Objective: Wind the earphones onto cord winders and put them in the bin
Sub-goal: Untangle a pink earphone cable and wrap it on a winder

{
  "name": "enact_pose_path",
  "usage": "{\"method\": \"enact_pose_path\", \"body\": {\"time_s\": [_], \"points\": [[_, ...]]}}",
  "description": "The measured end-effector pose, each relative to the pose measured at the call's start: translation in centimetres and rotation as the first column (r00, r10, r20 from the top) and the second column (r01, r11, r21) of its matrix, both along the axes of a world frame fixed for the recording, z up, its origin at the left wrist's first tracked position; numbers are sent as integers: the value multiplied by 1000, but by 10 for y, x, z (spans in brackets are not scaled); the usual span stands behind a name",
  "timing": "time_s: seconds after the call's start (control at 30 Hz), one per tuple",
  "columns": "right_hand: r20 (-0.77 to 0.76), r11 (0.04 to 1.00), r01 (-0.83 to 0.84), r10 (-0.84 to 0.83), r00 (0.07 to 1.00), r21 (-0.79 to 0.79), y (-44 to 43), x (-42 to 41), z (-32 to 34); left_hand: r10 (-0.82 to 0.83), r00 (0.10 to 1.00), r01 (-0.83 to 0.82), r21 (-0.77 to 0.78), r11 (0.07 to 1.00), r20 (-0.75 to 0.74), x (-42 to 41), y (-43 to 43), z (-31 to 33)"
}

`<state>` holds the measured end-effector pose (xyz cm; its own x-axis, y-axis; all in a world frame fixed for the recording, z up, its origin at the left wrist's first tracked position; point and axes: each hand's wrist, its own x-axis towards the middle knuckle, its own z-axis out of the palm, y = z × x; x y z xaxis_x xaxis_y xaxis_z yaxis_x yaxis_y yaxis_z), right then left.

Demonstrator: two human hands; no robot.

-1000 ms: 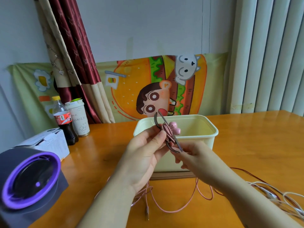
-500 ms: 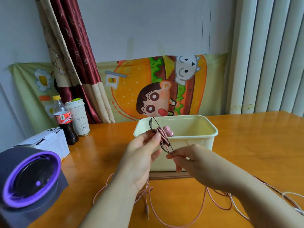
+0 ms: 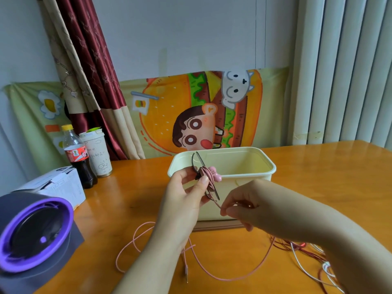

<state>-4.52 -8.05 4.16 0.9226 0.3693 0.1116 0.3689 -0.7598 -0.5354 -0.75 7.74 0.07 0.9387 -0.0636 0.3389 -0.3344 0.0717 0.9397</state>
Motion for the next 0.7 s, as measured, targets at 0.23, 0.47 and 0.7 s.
{"method": "enact_pose_path", "body": {"time_s": [0.23,0.47,0.7], "points": [[235,993,69,-90,968,96,-6,0,7,-96,993,107,192,976,-66,2,1,-6],[207,846,78,-217,954,528,-21,9,9,-406,898,434,189,881,-169,-8,0,0],[-7,655,-75,122,993,752,-37,18,3,-531,829,553,114,825,-177,-13,4,5]]}}
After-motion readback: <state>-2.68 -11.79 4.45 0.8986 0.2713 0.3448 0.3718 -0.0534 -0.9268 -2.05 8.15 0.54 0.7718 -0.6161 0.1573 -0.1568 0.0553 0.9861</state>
